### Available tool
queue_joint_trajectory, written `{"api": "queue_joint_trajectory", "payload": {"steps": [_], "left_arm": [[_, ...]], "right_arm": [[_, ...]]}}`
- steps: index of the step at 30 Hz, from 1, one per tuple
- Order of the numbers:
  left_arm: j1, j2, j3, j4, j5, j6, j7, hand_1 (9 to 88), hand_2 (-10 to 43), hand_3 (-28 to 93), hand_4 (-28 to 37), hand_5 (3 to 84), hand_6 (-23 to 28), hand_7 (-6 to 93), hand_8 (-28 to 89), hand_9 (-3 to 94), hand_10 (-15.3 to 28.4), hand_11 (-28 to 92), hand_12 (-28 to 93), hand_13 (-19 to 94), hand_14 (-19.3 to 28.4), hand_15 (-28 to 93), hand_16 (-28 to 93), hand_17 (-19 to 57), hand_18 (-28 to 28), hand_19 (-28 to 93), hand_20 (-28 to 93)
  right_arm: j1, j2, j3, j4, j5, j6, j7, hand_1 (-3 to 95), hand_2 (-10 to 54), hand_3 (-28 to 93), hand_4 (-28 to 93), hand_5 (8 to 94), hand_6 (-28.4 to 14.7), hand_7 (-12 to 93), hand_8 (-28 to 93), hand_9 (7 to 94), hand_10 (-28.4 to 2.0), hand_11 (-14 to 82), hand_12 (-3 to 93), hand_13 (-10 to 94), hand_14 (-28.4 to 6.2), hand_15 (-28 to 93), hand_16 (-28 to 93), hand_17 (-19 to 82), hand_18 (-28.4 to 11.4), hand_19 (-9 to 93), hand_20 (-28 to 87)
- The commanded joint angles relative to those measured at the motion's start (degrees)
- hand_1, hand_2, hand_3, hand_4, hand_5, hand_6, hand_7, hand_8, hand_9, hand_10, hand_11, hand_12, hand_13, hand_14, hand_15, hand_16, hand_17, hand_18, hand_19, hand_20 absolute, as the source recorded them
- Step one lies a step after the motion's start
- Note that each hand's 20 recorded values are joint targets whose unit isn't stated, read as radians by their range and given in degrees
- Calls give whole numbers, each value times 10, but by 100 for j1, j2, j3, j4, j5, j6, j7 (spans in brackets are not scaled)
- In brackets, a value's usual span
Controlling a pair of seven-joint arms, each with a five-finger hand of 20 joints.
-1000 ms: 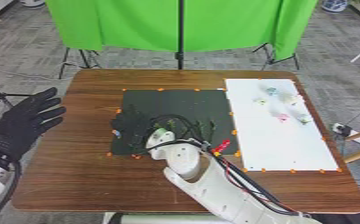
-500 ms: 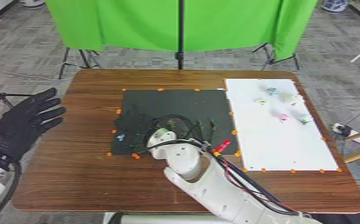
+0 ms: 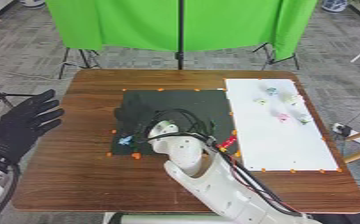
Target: Arrange flowers
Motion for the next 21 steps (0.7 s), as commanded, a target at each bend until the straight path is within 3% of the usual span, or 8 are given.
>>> {"api": "queue_joint_trajectory", "payload": {"steps": [1,4,8,10,12,15,21], "left_arm": [[291,-216,-119,-87,4,44,129,258,-24,711,-283,276,29,241,-136,207,106,294,110,149,126,433,-50,-109,190,450,55],[442,-343,-199,-162,22,42,182,259,-24,711,-283,276,28,241,-135,208,106,295,110,149,126,434,-49,-109,190,450,55],[470,-412,-231,-166,39,55,195,259,-24,710,-283,278,29,239,-135,210,107,295,109,151,126,432,-49,-108,190,450,54],[482,-439,-242,-165,43,27,190,258,-24,712,-282,278,29,239,-135,210,107,295,109,151,126,432,-50,-108,190,450,54],[506,-472,-251,-169,46,34,216,258,-24,712,-283,278,29,239,-135,210,107,295,109,151,126,433,-50,-108,190,450,54],[556,-508,-286,-187,43,35,242,258,-25,712,-283,278,29,239,-134,210,107,295,109,151,127,434,-50,-108,191,450,54],[580,-516,-306,-192,45,0,252,258,-25,713,-283,278,29,238,-134,211,106,294,109,152,127,434,-51,-108,191,451,54]], "right_arm": [[183,231,284,-539,559,-8,189,173,-63,840,-283,523,-23,341,-218,541,-120,488,266,529,-98,765,285,265,-186,845,464],[341,639,468,-793,1026,-20,458,173,-49,845,-283,500,-28,329,-208,512,-124,471,253,503,-101,758,273,257,-185,839,460],[269,1423,1173,-963,1342,288,819,180,-51,873,-282,387,-37,327,-210,372,-137,403,219,348,-102,652,133,182,-175,716,381],[177,1837,1494,-811,1821,1009,677,193,-62,883,-282,356,-41,324,-208,336,-139,384,212,302,-105,608,106,166,-171,690,359],[37,2355,1666,-850,2293,1452,841,216,-82,889,-282,396,-47,320,-212,374,-139,403,209,340,-104,631,113,199,-166,726,359],[-506,2938,2367,-1135,2170,1185,919,235,-94,887,-283,447,-49,313,-211,421,-136,435,207,390,-105,667,128,230,-164,768,358],[-1797,3910,3586,-1643,2190,858,1452,232,-95,886,-283,438,-44,312,-209,407,-129,410,201,393,-95,645,127,220,-166,757,352]]}}
